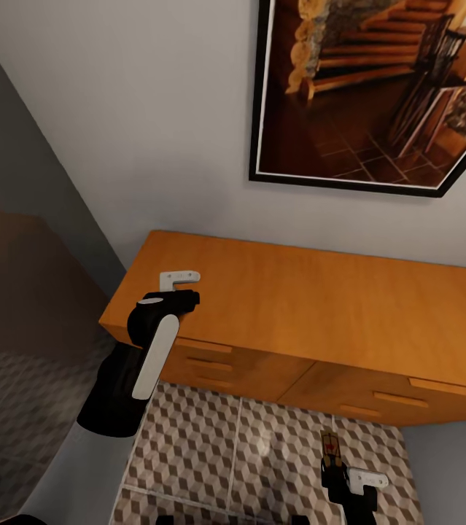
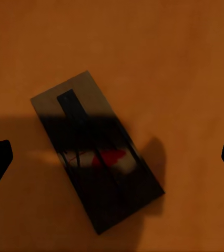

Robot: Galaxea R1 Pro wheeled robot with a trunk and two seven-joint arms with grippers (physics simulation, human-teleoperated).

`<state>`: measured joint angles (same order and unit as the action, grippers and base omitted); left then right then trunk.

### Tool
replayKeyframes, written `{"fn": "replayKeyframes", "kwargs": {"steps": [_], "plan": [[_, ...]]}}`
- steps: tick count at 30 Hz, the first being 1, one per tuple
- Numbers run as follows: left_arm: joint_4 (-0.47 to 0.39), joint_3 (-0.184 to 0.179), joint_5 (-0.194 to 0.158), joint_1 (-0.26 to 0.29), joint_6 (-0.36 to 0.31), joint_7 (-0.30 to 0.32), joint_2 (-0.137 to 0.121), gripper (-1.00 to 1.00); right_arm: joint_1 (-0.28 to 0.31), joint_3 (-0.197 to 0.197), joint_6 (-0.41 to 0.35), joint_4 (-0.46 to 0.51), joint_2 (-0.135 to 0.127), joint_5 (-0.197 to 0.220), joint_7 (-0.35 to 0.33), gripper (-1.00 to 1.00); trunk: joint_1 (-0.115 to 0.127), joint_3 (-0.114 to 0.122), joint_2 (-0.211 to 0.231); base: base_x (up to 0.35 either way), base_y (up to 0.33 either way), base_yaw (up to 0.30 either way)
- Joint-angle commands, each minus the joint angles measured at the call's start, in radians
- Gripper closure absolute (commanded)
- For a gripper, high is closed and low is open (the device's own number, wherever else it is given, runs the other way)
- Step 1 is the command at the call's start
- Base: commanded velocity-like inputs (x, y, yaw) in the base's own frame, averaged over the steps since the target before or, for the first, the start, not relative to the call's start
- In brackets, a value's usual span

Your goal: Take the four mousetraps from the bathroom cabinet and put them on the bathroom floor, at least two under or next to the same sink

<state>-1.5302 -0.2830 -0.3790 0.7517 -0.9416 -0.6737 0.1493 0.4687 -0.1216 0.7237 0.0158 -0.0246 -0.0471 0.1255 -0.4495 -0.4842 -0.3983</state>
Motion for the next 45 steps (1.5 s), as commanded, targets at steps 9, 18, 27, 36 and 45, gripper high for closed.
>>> {"fn": "replayKeyframes", "kwargs": {"steps": [9,18,27,36,45], "plan": [[-0.001,-0.001,-0.010,0.000,-0.002,-0.010,-0.001,-1.00,0.001,-0.006,0.003,0.000,0.000,-0.004,0.002,1.00,0.000,-0.011,-0.002,0.000,0.000,0.000],[-0.001,-0.001,-0.011,0.000,-0.002,-0.010,-0.001,-1.00,0.001,-0.006,0.003,0.000,0.000,-0.004,0.002,1.00,0.000,-0.018,-0.002,0.000,0.000,0.000],[-0.001,-0.002,-0.011,-0.001,-0.002,-0.010,-0.001,-1.00,0.001,-0.006,0.003,-0.001,0.000,-0.004,0.002,1.00,0.000,-0.018,-0.002,0.000,0.000,0.000],[0.002,-0.002,-0.011,-0.002,-0.002,-0.010,-0.001,-1.00,0.001,-0.006,0.003,0.000,0.000,-0.004,0.002,1.00,0.000,-0.021,-0.002,0.000,0.000,0.000],[0.002,-0.002,-0.011,-0.002,-0.002,-0.010,-0.001,-1.00,0.001,-0.006,0.003,-0.001,0.000,-0.004,0.002,1.00,0.000,-0.028,-0.002,0.000,0.000,0.000]]}}
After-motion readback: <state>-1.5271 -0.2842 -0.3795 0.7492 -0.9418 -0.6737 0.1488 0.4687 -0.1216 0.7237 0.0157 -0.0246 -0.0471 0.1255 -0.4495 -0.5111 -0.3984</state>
